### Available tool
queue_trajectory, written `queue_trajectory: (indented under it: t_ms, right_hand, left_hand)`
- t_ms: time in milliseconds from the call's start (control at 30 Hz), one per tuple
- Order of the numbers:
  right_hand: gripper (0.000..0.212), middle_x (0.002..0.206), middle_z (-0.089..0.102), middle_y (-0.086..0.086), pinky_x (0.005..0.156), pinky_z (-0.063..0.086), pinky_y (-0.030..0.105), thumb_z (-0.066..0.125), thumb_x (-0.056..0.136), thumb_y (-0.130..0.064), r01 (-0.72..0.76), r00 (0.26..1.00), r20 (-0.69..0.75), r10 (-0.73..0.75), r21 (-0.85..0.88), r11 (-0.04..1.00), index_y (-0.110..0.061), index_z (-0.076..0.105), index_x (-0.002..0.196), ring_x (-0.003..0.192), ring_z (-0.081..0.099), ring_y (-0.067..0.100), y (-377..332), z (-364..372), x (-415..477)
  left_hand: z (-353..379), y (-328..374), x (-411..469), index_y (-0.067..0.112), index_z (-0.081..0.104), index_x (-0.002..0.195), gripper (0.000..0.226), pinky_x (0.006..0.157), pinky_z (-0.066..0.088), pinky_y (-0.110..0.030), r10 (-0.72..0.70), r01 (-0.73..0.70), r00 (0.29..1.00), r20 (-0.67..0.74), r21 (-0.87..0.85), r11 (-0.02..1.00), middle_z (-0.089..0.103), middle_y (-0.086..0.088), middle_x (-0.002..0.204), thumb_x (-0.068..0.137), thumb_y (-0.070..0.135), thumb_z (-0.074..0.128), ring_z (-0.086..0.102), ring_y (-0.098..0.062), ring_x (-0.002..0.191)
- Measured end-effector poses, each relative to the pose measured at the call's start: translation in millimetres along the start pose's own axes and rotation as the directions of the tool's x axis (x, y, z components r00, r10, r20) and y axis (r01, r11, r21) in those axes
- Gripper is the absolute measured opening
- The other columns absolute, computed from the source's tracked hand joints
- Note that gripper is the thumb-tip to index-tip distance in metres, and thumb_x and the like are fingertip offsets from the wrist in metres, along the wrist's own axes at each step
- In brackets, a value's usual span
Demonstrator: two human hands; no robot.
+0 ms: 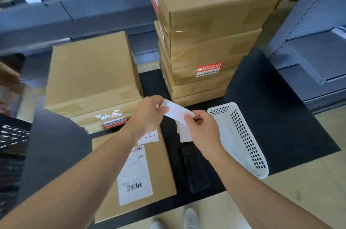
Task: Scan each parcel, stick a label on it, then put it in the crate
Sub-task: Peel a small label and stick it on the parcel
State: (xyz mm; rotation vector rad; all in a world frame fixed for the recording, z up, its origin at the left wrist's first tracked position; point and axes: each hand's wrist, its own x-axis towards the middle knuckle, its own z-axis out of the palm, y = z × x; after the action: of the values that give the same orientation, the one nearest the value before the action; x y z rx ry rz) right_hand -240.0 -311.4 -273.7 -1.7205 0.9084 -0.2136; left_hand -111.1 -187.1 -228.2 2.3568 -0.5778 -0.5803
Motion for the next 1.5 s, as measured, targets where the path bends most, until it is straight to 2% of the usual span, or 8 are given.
queue_trajectory:
  t_ms: [167, 367, 533, 700, 967, 1200, 1400, 1500]
  right_hand:
    - [0.008, 0.092, 0.078, -0.004, 0.076, 0.062, 0.034, 0.071, 0.095, -0.019, 0.017, 0.982, 0.173, -0.081, 0.342, 0.940, -0.023, 0.070, 0.103, 0.087, 0.075, 0.015, -102.5, -17.4, -42.7]
    - [0.007, 0.082, 0.077, 0.004, 0.070, 0.059, 0.025, 0.068, 0.096, -0.008, 0.176, 0.927, 0.219, -0.303, 0.461, 0.870, -0.011, 0.072, 0.100, 0.074, 0.071, 0.015, -216.6, -21.7, -89.1]
    - [0.008, 0.072, 0.069, 0.004, 0.071, 0.052, 0.030, 0.067, 0.095, -0.008, 0.297, 0.881, 0.218, -0.419, 0.433, 0.851, -0.010, 0.075, 0.099, 0.068, 0.060, 0.013, -266.7, -18.3, -119.7]
    - [0.012, 0.078, 0.072, 0.008, 0.077, 0.055, 0.033, 0.069, 0.095, -0.009, 0.392, 0.835, 0.232, -0.499, 0.388, 0.834, -0.017, 0.076, 0.099, 0.071, 0.062, 0.013, -291.4, -12.9, -139.4]
    - [0.015, 0.084, 0.076, 0.007, 0.080, 0.058, 0.034, 0.070, 0.095, -0.016, 0.517, 0.757, 0.268, -0.596, 0.314, 0.797, -0.023, 0.078, 0.104, 0.077, 0.066, 0.014, -304.5, -9.2, -155.8]
    - [0.014, 0.087, 0.077, 0.006, 0.079, 0.059, 0.033, 0.068, 0.096, -0.015, 0.505, 0.764, 0.246, -0.597, 0.348, 0.790, -0.018, 0.075, 0.109, 0.080, 0.069, 0.015, -302.1, -9.2, -162.8]
    - [0.012, 0.087, 0.076, 0.009, 0.078, 0.059, 0.032, 0.068, 0.097, -0.013, 0.494, 0.776, 0.219, -0.591, 0.371, 0.786, -0.016, 0.074, 0.107, 0.077, 0.068, 0.013, -301.1, -10.8, -170.1]
    - [0.011, 0.086, 0.076, 0.009, 0.078, 0.059, 0.034, 0.068, 0.097, -0.014, 0.503, 0.773, 0.229, -0.592, 0.348, 0.791, -0.016, 0.075, 0.105, 0.078, 0.068, 0.015, -300.9, -12.1, -173.1]
  left_hand:
    - [-85.1, 29.1, -56.7, 0.021, 0.074, 0.096, 0.008, 0.066, 0.045, -0.028, -0.093, 0.023, 0.985, -0.147, -0.423, 0.906, 0.065, 0.003, 0.073, 0.096, 0.025, 0.067, 0.054, -0.015, 0.067]
    - [-171.8, 62.6, -123.3, 0.021, 0.074, 0.105, 0.012, 0.071, 0.048, -0.028, -0.066, -0.131, 0.958, -0.280, -0.630, 0.765, 0.075, 0.008, 0.089, 0.097, 0.018, 0.065, 0.057, -0.011, 0.074]
    - [-223.6, 72.0, -164.6, 0.014, 0.073, 0.097, 0.008, 0.070, 0.046, -0.027, -0.025, -0.193, 0.940, -0.339, -0.594, 0.781, 0.075, 0.004, 0.088, 0.092, 0.009, 0.069, 0.060, -0.012, 0.075]
    - [-258.4, 80.3, -187.3, 0.022, 0.075, 0.092, 0.006, 0.069, 0.050, -0.033, 0.027, -0.239, 0.919, -0.394, -0.500, 0.832, 0.075, 0.000, 0.085, 0.087, 0.025, 0.077, 0.068, -0.016, 0.078]
    - [-274.3, 91.3, -209.9, 0.014, 0.076, 0.085, 0.011, 0.057, 0.051, -0.017, 0.111, -0.296, 0.906, -0.408, -0.427, 0.854, 0.075, 0.000, 0.075, 0.091, 0.022, 0.074, 0.066, -0.006, 0.064]
    - [-269.0, 89.7, -217.6, 0.013, 0.076, 0.086, 0.011, 0.067, 0.054, -0.027, 0.089, -0.297, 0.907, -0.412, -0.476, 0.827, 0.076, -0.005, 0.080, 0.091, 0.022, 0.074, 0.068, -0.010, 0.069]
    - [-265.0, 91.1, -223.5, 0.014, 0.075, 0.087, 0.011, 0.060, 0.050, -0.024, 0.075, -0.285, 0.914, -0.399, -0.498, 0.819, 0.075, -0.003, 0.079, 0.092, 0.023, 0.073, 0.068, -0.010, 0.067]
    - [-264.6, 90.9, -224.4, 0.015, 0.076, 0.087, 0.011, 0.067, 0.053, -0.030, 0.089, -0.301, 0.907, -0.411, -0.487, 0.820, 0.076, -0.008, 0.084, 0.092, 0.024, 0.073, 0.067, -0.012, 0.071]
